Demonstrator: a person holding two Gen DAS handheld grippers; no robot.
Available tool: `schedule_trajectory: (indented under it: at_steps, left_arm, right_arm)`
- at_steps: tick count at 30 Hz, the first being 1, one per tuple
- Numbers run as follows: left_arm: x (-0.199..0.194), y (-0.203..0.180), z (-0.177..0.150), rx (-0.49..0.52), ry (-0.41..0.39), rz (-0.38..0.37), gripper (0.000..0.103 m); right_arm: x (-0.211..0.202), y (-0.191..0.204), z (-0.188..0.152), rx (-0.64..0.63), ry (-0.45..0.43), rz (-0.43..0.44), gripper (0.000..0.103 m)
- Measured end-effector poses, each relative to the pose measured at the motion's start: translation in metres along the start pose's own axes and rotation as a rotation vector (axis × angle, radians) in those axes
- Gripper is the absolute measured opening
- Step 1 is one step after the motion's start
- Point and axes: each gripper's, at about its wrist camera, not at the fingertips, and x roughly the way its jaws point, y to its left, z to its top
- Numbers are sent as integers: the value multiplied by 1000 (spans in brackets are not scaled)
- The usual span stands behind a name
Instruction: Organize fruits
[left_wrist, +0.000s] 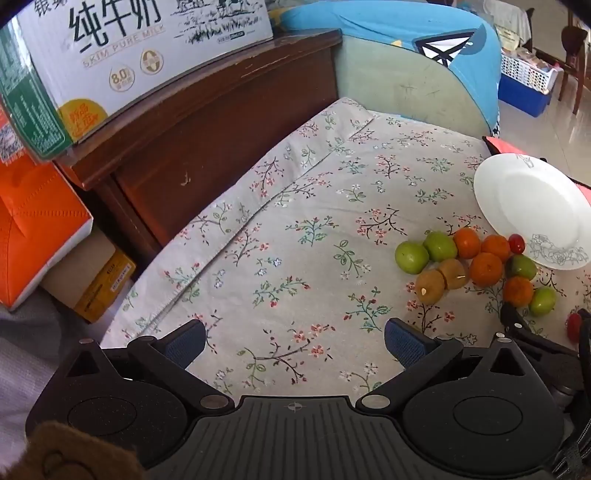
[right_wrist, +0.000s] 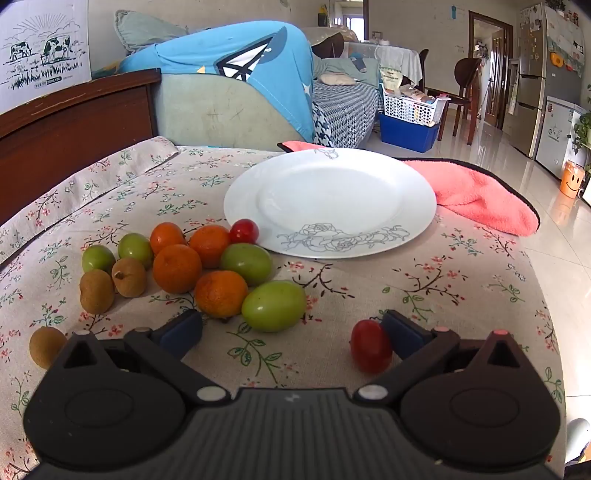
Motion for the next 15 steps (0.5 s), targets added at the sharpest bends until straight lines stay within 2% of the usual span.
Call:
schedule_trajectory:
  at_steps: [1,2,3,7,9,12,15]
  left_arm:
    - [1,2,0,-2,-5,4,103]
    - [-3,-9,5,47,-17,41,103]
    - [-3,-14,7,55,-21,54,103]
    - [2,-25,2,16,-12,60,103]
    - [15,-18,5,110,7,10,103]
    - [16,-15,-2,63,10,2,103]
    - [16,-19,16,72,44,-8,103]
  right_arm:
    - [0,0,0,0,0,0,103]
    - [0,0,0,0,1,0,103]
    - [0,0,0,0,1,0,103]
    - [0,0,0,0,1,0,103]
    - [0,0,0,0,1,0,103]
    - [0,0,0,0,1,0,103]
    - [0,0,0,0,1,0,103]
